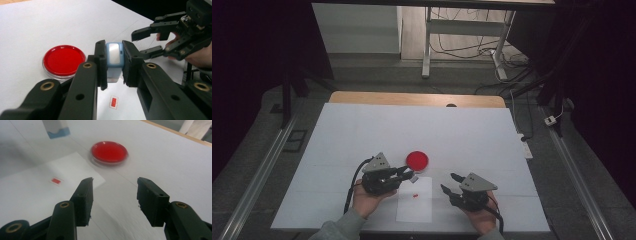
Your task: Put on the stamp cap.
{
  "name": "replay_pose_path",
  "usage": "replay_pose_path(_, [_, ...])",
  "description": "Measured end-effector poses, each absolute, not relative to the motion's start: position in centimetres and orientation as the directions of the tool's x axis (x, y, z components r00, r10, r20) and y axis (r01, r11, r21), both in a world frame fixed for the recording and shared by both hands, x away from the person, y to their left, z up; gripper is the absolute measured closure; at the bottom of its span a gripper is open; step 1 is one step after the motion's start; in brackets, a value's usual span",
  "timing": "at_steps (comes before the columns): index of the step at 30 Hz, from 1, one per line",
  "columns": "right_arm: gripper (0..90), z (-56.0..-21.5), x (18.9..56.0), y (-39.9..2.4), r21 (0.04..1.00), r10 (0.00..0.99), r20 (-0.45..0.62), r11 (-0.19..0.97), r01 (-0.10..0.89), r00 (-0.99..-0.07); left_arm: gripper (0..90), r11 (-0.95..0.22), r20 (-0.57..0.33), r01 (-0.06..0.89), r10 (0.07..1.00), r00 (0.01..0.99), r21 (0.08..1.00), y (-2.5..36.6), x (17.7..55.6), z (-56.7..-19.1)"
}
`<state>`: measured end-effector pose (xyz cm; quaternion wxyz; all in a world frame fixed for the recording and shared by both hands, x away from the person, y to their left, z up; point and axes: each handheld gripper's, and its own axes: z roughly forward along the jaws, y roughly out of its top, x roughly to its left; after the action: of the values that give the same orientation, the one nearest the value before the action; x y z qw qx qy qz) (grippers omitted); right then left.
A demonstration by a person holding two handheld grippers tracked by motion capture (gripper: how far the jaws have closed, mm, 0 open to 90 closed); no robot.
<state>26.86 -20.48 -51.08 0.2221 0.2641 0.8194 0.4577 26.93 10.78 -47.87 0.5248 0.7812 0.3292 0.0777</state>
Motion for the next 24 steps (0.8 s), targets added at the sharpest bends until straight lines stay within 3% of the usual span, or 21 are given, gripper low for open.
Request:
replay_pose_path(16, [46.4, -50.8, 26.0, -28.5, 0.868, 0.726, -0.12, 0.408, 0.284, -0.677, 75.7, -0.239, -0.218, 0.431, 0.597, 0.772, 0.87, 10.9, 27.0, -47.8])
replay_pose_path(24, [46.4, -50.7, 26.2, -29.7, 0.871, 0.741, -0.112, 0.394, 0.294, -0.662, 75.7, -0.244, -0.201, 0.422, 0.608, 0.768, 0.873, 11.3, 27.2, -47.7])
